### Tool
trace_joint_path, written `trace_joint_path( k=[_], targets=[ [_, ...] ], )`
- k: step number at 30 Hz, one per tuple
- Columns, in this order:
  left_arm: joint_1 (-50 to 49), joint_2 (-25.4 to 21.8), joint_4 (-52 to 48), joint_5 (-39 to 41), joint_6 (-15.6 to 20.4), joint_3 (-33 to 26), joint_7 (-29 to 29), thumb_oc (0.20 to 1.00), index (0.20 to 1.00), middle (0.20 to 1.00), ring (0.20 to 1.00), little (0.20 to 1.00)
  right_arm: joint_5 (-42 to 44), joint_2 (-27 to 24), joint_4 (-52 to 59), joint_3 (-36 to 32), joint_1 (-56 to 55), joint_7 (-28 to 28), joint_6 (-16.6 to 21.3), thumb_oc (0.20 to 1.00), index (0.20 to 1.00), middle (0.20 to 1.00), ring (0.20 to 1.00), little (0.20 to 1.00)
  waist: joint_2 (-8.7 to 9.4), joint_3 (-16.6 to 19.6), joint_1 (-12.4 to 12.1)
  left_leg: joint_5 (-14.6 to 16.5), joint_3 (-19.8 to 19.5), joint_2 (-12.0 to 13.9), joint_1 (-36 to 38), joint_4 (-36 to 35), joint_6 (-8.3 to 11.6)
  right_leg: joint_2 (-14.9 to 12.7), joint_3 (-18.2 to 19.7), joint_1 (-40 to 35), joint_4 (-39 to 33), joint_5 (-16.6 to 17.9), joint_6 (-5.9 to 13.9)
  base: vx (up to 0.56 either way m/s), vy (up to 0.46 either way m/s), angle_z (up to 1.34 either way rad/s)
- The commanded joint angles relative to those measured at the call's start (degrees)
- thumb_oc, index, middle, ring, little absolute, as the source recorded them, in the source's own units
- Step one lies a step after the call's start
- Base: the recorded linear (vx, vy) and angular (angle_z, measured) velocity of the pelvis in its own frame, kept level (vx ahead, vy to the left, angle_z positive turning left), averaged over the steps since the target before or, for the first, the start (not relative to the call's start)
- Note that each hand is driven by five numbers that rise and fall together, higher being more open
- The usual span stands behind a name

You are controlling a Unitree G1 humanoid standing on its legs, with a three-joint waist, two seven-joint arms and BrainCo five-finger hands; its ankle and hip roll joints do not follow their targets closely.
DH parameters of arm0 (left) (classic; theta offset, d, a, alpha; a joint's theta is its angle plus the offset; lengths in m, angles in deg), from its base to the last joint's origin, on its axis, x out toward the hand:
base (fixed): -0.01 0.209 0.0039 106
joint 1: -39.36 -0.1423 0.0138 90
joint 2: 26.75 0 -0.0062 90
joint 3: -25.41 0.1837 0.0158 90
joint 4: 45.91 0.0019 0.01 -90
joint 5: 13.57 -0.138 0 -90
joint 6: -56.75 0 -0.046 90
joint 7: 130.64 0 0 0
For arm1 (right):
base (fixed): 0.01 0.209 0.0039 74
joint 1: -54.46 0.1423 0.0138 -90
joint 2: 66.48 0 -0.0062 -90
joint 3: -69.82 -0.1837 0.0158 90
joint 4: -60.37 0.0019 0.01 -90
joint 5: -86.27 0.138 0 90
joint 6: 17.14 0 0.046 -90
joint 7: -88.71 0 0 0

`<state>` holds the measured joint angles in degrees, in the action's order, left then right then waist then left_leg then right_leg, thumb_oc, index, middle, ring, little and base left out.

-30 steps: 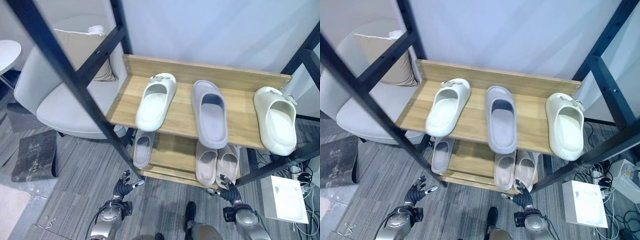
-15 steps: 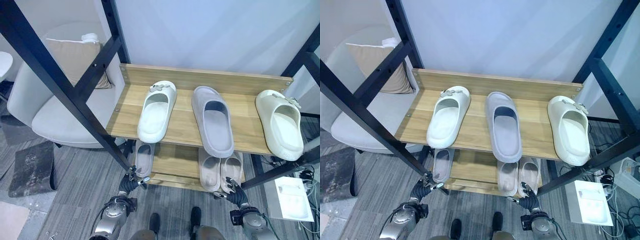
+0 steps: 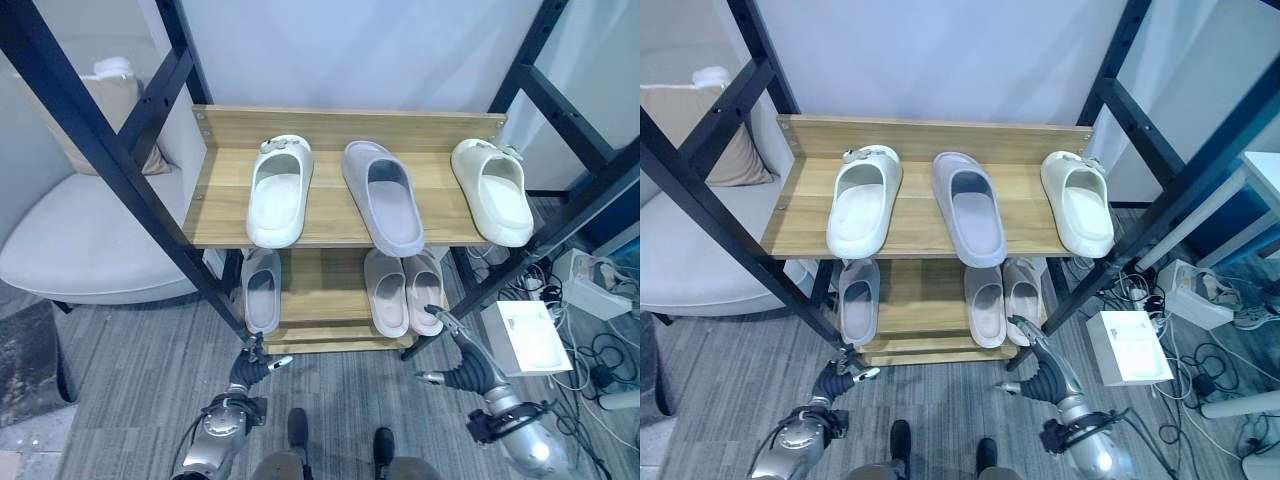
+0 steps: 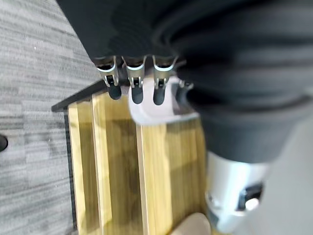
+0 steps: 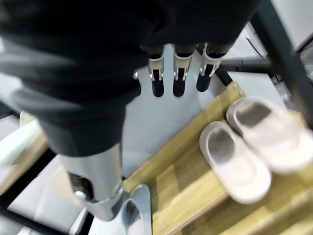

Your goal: Arrange the slippers neatly on the shoe rack.

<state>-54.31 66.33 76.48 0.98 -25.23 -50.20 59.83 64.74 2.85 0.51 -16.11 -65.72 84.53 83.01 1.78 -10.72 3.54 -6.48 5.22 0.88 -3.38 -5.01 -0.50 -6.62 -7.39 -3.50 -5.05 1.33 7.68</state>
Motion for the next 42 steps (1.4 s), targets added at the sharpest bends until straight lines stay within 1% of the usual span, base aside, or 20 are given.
trace_joint_path(
  k=[1,2,3,4,5,6,8,10,11,14,15,17,18,19,20,25,30,34,37,42],
  targets=[
    [2.94,-1.72,0.3,-2.44,3.31,0.76,0.02,1.0,1.0,1.0,1.0,1.0,4.01,-1.87,3.53,-2.89,6.64,0.12,7.47,1.0,1.0,1.0,1.0,1.0,2.38,2.93,0.94,7.05,-2.59,-0.49,6.44,0.08,1.81,0.54,0.17,0.75,1.54,-0.21,1.25,0.03,-0.032,-0.12],
    [2.81,-1.68,0.26,-2.3,3.32,1.13,-0.12,1.0,1.0,1.0,1.0,1.0,5.21,-3.01,5.28,-4.03,7.92,-0.49,8.1,1.0,1.0,1.0,1.0,1.0,2.29,3.31,1.05,7.13,-2.79,-0.51,6.6,0.1,1.83,0.55,0.04,0.57,1.58,-0.27,1.21,0.03,-0.021,-0.12],
    [2.83,-1.62,0.26,-2.3,3.32,1.14,-0.13,1.0,1.0,1.0,1.0,1.0,5.28,-3.06,5.38,-4.12,7.86,-0.43,8.06,1.0,1.0,1.0,1.0,1.0,2.23,3.28,1.09,7.14,-2.83,-0.5,6.61,0.11,1.83,0.55,-0.01,0.53,1.58,-0.29,1.21,0.01,-0.013,-0.06],
    [2.7,-1.51,0.37,-1.85,3.19,2.1,-0.56,1.0,1.0,1.0,1.0,1.0,12.25,-3.64,7.39,-3.98,11.72,-0.02,8.37,1.0,1.0,1.0,1.0,1.0,2.11,3.82,0.93,7.22,-3.17,-0.5,6.89,0.09,1.84,0.6,-0.23,0.2,1.52,-0.4,1.03,0.0,-0.009,0.04],
    [2.76,-1.52,0.38,-1.84,3.19,2.05,-0.57,1.0,1.0,1.0,1.0,1.0,12.45,-3.66,7.45,-4.04,11.78,0.12,8.29,1.0,1.0,1.0,1.0,1.0,2.12,3.74,1.0,7.24,-3.21,-0.5,6.92,0.11,1.85,0.6,-0.28,0.14,1.51,-0.42,1.03,0.01,-0.011,0.12],
    [2.75,-1.53,0.48,-1.65,3.11,2.53,-0.52,1.0,1.0,1.0,1.0,1.0,15.72,-3.76,7.6,-4.08,13.63,-0.14,8.91,1.0,1.0,1.0,1.0,1.0,2.09,3.99,0.86,7.26,-3.36,-0.47,7.03,0.1,1.86,0.6,-0.5,-0.03,1.44,-0.44,0.97,0.01,-0.001,0.19],
    [2.5,-1.42,0.7,-0.74,2.87,3.82,-0.77,1.0,1.0,1.0,1.0,1.0,24.03,-2.89,8.75,-4.59,21.75,-1.59,8.68,1.0,1.0,1.0,1.0,1.0,1.81,4.81,0.05,7.35,-3.86,-0.47,7.22,0.01,1.83,0.51,-0.91,-0.45,1.17,-0.55,0.74,0.02,0.001,0.17],
    [2.22,-1.49,0.55,-0.03,2.94,4.39,-0.79,1.0,1.0,1.0,1.0,1.0,25.19,-1.97,7.66,-4.37,27.44,-3.18,8.66,1.0,1.0,1.0,1.0,1.0,1.63,5.18,-0.66,7.44,-4.17,-0.44,7.29,0.01,1.8,0.45,-1.37,-0.6,1.09,-0.59,0.64,0.02,0.003,0.08],
    [2.28,-1.51,0.55,-0.01,2.93,4.28,-0.8,1.0,1.0,1.0,1.0,1.0,25.16,-1.98,7.49,-4.21,27.7,-3.24,8.7,1.0,1.0,1.0,1.0,1.0,1.65,5.08,-0.54,7.45,-4.21,-0.44,7.31,0.01,1.8,0.45,-1.4,-0.64,1.08,-0.59,0.63,0.01,0.005,0.13],
    [1.82,-1.95,0.32,1.32,2.56,4.98,-0.93,1.0,1.0,1.0,1.0,1.0,20.9,-2.01,1.8,-1.75,40.73,-7.22,6.67,1.0,1.0,1.0,1.0,1.0,1.64,5.35,-2.64,7.45,-4.92,-0.52,7.43,0.01,1.73,0.36,-2.06,-0.99,0.93,-0.53,0.36,0.02,0.009,0.16],
    [1.88,-1.94,0.3,1.34,2.53,4.84,-0.94,1.0,1.0,1.0,1.0,1.0,20.84,-2.03,1.52,-1.51,41.1,-7.33,6.75,1.0,1.0,1.0,1.0,1.0,1.64,5.25,-2.53,7.45,-4.92,-0.51,7.45,0.01,1.73,0.36,-2.06,-1.01,0.94,-0.53,0.36,0.01,0.002,0.14],
    [1.38,-2.12,0.07,1.88,2.33,5.11,-0.93,1.0,1.0,1.0,1.0,1.0,20.56,-1.09,-2.3,0.29,44.98,-8.58,5.54,1.0,1.0,1.0,1.0,1.0,1.72,5.23,-3.51,7.5,-5.27,-0.5,7.51,0.01,1.75,0.32,-2.48,-1.26,0.88,-0.57,0.26,0.02,0.005,0.09],
    [1.23,-2.19,0.14,2.05,2.21,5.15,-0.96,1.0,1.0,1.0,1.0,1.0,20.06,-0.96,-4.51,1.15,46.42,-9.21,5.05,1.0,1.0,1.0,1.0,1.0,1.79,5.09,-3.8,7.51,-5.45,-0.51,7.57,0.01,1.76,0.23,-2.73,-1.37,0.94,-0.63,0.22,0.04,0.008,0.07],
    [0.65,-2.7,0.02,2.25,2.09,5.27,-1.38,1.0,1.0,1.0,1.0,1.0,17.02,-1.75,-10.2,2.63,49.98,-10.27,3.11,1.0,1.0,1.0,1.0,1.0,1.99,4.8,-4.94,7.51,-6.15,-0.59,7.6,0.02,1.69,0.14,-3.26,-1.65,1.13,-0.83,0.18,0.03,0.006,0.08],
    [0.66,-2.69,0.02,2.25,2.08,5.24,-1.38,1.0,1.0,1.0,1.0,1.0,17.01,-1.75,-10.25,2.68,50.04,-10.29,3.14,1.0,1.0,1.0,1.0,1.0,1.98,4.77,-4.9,7.51,-6.17,-0.59,7.62,0.02,1.69,0.14,-3.28,-1.67,1.13,-0.83,0.19,0.03,-0.002,0.15],
    [-0.49,-3.79,0.8,2.47,1.8,5.51,-2.3,1.0,1.0,1.0,1.0,1.0,12.95,-2.81,-21.76,4.96,55.56,-12.35,-0.67,1.0,1.0,1.0,1.0,1.0,2.38,3.78,-7.62,7.67,-8.0,-1.02,7.46,0.39,1.5,-0.17,-5.12,-2.44,1.7,-1.55,0.05,0.04,0.005,0.2],
    [-1.07,-4.38,0.93,2.45,1.7,4.99,-3.14,1.0,1.0,1.0,1.0,1.0,10.32,-3.79,-27.1,4.67,56.08,-12.47,-1.97,1.0,1.0,1.0,1.0,1.0,2.61,3.14,-8.95,7.69,-9.24,-1.26,6.96,0.53,1.45,-0.28,-6.58,-2.87,1.76,-2.08,0.07,0.05,0.007,0.2],
    [-1.32,-4.72,1.05,2.22,1.7,4.68,-3.44,1.0,1.0,1.0,1.0,1.0,9.21,-4.44,-29.12,4.15,56.18,-12.74,-2.48,1.0,1.0,1.0,1.0,1.0,2.68,2.79,-9.47,7.68,-9.7,-1.29,6.69,0.51,1.5,-0.33,-7.11,-2.94,1.61,-2.17,0.16,0.04,0.005,0.08],
    [-1.64,-4.96,1.54,2.09,1.83,4.61,-3.91,1.0,1.0,1.0,1.0,1.0,8.05,-6.34,-33.18,3.93,57.68,-13.49,-3.1,1.0,1.0,1.0,1.0,1.0,3.02,2.59,-9.99,7.68,-9.9,-1.29,6.35,0.4,1.58,-0.28,-7.45,-2.91,1.3,-2.23,0.23,0.04,0.002,0.06],
    [-1.7,-5.33,1.28,2.59,1.81,4.85,-4.09,1.0,1.0,1.0,1.0,1.0,8.46,-8.39,-38.97,4.83,59.86,-14.13,-3.85,1.0,1.0,1.0,1.0,1.0,3.27,2.17,-10.45,7.53,-10.11,-1.28,5.93,0.2,1.67,-0.24,-7.67,-2.6,0.98,-2.14,0.23,0.01,0.007,0.08]
  ],
)
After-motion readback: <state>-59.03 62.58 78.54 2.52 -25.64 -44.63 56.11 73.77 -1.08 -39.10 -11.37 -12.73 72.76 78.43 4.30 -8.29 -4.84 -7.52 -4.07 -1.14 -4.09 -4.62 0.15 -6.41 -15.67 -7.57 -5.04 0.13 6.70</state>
